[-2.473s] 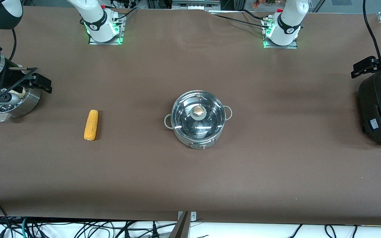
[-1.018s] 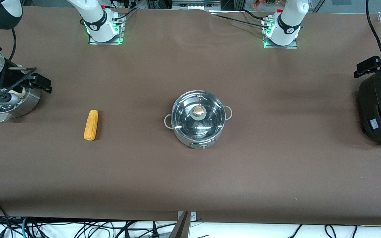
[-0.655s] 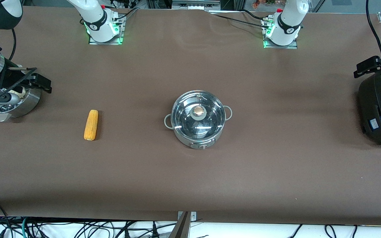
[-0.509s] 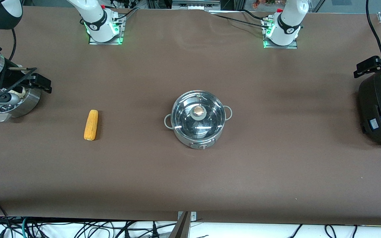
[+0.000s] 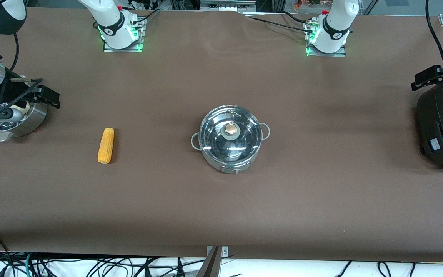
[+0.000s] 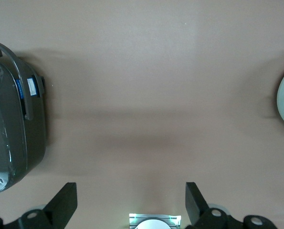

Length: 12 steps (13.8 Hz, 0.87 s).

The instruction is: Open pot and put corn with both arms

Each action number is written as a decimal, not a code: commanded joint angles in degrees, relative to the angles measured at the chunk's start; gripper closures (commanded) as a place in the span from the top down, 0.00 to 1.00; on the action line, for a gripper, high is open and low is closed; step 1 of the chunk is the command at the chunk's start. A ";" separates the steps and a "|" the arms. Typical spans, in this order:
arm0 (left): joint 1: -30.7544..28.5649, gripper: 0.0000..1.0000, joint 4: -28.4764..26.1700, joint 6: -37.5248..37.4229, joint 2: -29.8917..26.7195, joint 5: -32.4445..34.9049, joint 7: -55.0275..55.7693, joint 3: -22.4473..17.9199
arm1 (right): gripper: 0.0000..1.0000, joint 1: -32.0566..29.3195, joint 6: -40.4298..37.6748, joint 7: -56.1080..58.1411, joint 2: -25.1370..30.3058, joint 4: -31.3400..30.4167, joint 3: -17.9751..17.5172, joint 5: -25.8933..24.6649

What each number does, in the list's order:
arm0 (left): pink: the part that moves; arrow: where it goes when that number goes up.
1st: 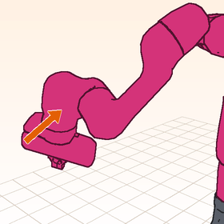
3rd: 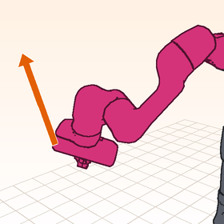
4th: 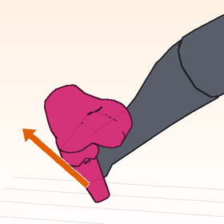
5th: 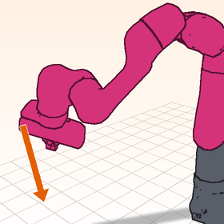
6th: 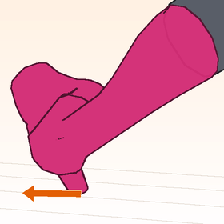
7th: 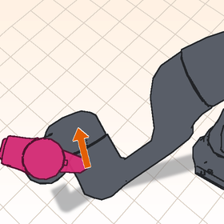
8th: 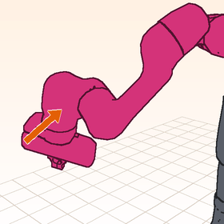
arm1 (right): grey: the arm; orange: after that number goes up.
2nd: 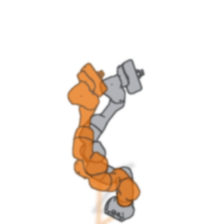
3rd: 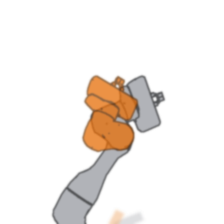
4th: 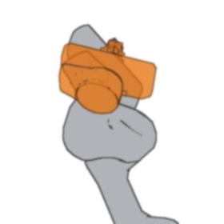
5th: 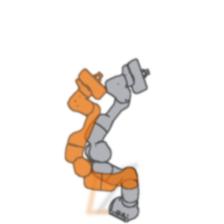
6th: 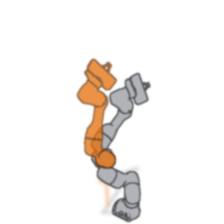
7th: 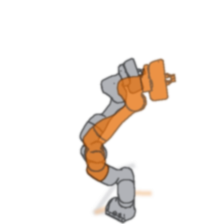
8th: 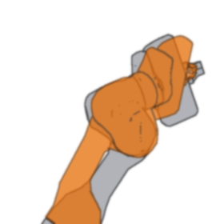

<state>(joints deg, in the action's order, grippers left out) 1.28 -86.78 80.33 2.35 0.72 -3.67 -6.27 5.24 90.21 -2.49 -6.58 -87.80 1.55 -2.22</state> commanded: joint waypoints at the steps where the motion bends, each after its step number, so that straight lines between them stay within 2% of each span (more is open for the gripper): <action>1: -0.67 1.00 0.12 -0.70 -0.59 -1.25 -1.08 0.12 | 1.00 -0.05 -0.65 -0.06 -0.80 1.31 0.12 0.38; 12: -0.76 1.00 0.12 -0.70 -0.59 -1.34 -1.08 0.12 | 1.00 -0.67 -0.48 0.11 -1.42 1.40 0.47 -0.68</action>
<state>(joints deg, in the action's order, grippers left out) 1.24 -86.78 80.33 2.35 0.72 -3.67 -6.30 5.01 90.21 -2.49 -6.67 -87.80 2.09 -2.45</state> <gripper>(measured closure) 0.000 0.000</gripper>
